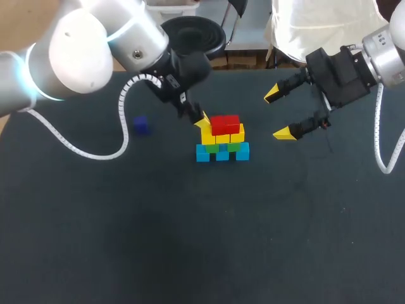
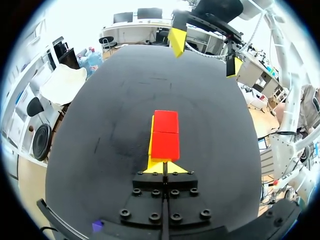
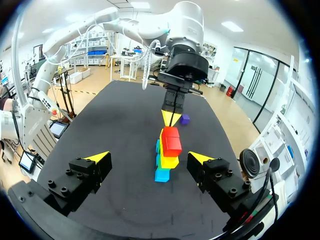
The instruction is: Place the blue cubes, place green cubes on the blue cubes, place the yellow cubes on the green cubes, then place the red cubes on the yellow cubes, and place purple cube on the red cubes.
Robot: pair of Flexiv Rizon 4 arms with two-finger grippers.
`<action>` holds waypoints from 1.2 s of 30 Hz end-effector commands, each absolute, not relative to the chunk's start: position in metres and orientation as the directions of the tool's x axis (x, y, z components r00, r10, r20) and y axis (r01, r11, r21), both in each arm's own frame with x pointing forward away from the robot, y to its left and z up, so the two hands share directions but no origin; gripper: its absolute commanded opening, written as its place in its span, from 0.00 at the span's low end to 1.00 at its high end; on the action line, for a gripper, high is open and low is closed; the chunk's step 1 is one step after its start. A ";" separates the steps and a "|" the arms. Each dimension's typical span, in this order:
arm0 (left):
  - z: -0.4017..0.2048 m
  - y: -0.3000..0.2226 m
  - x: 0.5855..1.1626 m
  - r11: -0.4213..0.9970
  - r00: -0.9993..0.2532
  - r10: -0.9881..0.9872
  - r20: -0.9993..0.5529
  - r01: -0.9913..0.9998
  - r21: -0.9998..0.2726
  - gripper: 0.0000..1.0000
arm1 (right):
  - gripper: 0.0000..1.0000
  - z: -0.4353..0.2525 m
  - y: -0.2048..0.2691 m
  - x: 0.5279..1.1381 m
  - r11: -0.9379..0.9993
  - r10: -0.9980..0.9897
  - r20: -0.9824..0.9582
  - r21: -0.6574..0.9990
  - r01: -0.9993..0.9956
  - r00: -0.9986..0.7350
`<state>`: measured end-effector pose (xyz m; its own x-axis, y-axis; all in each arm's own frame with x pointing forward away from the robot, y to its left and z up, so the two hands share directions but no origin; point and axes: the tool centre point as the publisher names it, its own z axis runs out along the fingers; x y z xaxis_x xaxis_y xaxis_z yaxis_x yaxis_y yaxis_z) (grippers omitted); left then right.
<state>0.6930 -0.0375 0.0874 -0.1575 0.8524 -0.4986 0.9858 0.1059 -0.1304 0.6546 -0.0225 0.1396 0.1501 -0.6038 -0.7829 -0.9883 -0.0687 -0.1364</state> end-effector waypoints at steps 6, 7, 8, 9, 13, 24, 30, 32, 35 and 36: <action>0.093 -0.023 0.694 0.130 -0.177 0.846 -0.503 0.983 -0.128 0.00 | 1.00 0.139 -0.023 0.655 -0.069 -0.602 -0.784 -0.137 -0.988 0.151; 0.094 -0.022 0.695 0.134 -0.179 0.844 -0.506 0.983 -0.125 0.00 | 1.00 0.139 -0.023 0.655 -0.069 -0.602 -0.784 -0.137 -0.988 0.151; 0.097 -0.019 0.697 0.137 -0.179 0.840 -0.513 0.983 -0.119 0.00 | 1.00 0.139 -0.023 0.655 -0.069 -0.602 -0.784 -0.137 -0.988 0.151; 0.099 -0.016 0.698 0.138 -0.177 0.837 -0.517 0.984 -0.114 0.00 | 1.00 0.139 -0.023 0.655 -0.069 -0.602 -0.784 -0.137 -0.988 0.151; 0.106 -0.007 0.705 0.128 -0.175 0.802 -0.572 0.984 -0.122 0.35 | 1.00 0.139 -0.023 0.655 -0.069 -0.602 -0.784 -0.137 -0.988 0.151; 0.116 0.020 0.727 0.113 -0.151 0.818 -0.555 0.988 -0.101 1.00 | 1.00 0.139 -0.023 0.655 -0.069 -0.602 -0.784 -0.137 -0.988 0.151; 0.123 0.036 0.733 0.109 -0.144 0.796 -0.588 0.990 -0.094 1.00 | 1.00 0.139 -0.023 0.655 -0.069 -0.602 -0.784 -0.137 -0.988 0.151; 0.123 0.036 0.733 0.109 -0.144 0.796 -0.588 0.990 -0.094 1.00 | 1.00 0.139 -0.023 0.655 -0.069 -0.602 -0.784 -0.137 -0.988 0.151; 0.123 0.036 0.733 0.109 -0.144 0.796 -0.588 0.990 -0.094 1.00 | 1.00 0.139 -0.023 0.655 -0.069 -0.602 -0.784 -0.137 -0.988 0.151; 0.123 0.036 0.733 0.109 -0.144 0.796 -0.588 0.990 -0.094 1.00 | 1.00 0.139 -0.023 0.655 -0.069 -0.602 -0.784 -0.137 -0.988 0.151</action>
